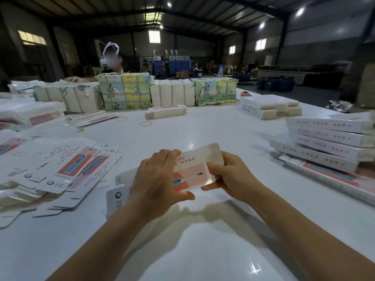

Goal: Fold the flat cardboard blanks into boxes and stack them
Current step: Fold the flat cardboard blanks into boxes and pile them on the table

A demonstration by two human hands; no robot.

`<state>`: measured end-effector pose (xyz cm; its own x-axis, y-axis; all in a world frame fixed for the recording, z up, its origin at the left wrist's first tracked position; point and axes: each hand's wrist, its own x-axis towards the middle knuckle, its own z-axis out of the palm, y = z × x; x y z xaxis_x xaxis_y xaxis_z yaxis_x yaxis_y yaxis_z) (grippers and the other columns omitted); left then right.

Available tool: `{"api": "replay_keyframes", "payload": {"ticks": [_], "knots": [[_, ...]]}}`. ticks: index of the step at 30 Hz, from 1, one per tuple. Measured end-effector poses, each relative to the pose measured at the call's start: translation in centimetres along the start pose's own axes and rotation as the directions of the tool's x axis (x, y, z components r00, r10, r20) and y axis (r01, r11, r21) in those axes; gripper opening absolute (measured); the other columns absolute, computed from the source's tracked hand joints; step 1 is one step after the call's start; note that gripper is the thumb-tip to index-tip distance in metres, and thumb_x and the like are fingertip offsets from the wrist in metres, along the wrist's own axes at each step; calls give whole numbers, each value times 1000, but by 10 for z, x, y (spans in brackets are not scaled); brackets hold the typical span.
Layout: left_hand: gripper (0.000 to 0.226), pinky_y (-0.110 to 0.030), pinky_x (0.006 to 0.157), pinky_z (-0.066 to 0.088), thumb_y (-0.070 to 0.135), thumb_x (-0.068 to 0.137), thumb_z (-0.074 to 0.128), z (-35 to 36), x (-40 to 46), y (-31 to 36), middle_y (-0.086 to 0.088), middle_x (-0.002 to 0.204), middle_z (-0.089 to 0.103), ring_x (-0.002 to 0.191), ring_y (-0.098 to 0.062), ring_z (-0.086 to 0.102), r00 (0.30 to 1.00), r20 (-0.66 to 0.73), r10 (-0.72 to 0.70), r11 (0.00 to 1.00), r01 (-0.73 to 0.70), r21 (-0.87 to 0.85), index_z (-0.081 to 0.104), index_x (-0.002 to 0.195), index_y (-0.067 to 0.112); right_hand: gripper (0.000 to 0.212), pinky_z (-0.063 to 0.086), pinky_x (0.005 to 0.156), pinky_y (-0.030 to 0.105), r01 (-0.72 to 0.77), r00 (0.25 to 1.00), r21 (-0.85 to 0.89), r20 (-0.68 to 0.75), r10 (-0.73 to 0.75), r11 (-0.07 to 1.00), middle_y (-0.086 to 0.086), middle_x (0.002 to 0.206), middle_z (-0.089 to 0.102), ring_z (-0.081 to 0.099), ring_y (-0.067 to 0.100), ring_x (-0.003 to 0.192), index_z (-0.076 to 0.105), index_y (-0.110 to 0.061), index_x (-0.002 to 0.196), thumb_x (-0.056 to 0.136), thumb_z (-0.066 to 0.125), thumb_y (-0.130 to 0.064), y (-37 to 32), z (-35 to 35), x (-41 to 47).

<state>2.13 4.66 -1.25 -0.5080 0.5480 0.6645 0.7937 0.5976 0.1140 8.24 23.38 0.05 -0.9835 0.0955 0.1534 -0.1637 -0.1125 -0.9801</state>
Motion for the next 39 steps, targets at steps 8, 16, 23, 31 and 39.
{"api": "replay_keyframes", "payload": {"ticks": [8,16,23,31,39], "knots": [[95,-37,77,48,57,51,84,-6,1,12,-7,104,58,86,-23,55,997,68,-21,991,12,135,51,125,9,23,56,54,27,79,997,-177,4,-80,981,6,84,75,72,24,71,77,-29,83,85,64,-10,3,-3,-2],[92,-31,82,45,59,58,78,-7,-4,8,-2,112,52,94,-18,49,991,121,-51,997,43,67,44,131,15,44,57,56,30,-7,998,-213,-67,-8,977,5,95,71,72,25,77,55,-21,108,72,78,-18,2,-4,-3],[93,-30,83,46,64,61,74,-5,-2,12,2,111,46,93,-14,44,980,113,-161,987,161,9,37,135,20,38,53,73,15,318,850,-621,-148,-506,717,-9,119,44,52,11,98,45,-30,88,79,73,-5,3,8,-4],[96,-32,87,44,70,63,68,-13,1,6,-1,117,47,100,-18,47,975,93,-201,972,187,143,35,137,17,29,54,80,42,-173,979,16,111,170,985,6,112,68,63,18,103,74,-20,102,81,56,-30,3,3,-3],[60,-22,47,21,56,60,79,-17,2,8,1,85,63,56,-17,38,994,59,-93,979,80,187,59,98,15,15,55,70,28,-98,979,-293,143,145,951,12,91,74,67,19,75,71,-15,96,89,62,-25,10,6,-5]]}}
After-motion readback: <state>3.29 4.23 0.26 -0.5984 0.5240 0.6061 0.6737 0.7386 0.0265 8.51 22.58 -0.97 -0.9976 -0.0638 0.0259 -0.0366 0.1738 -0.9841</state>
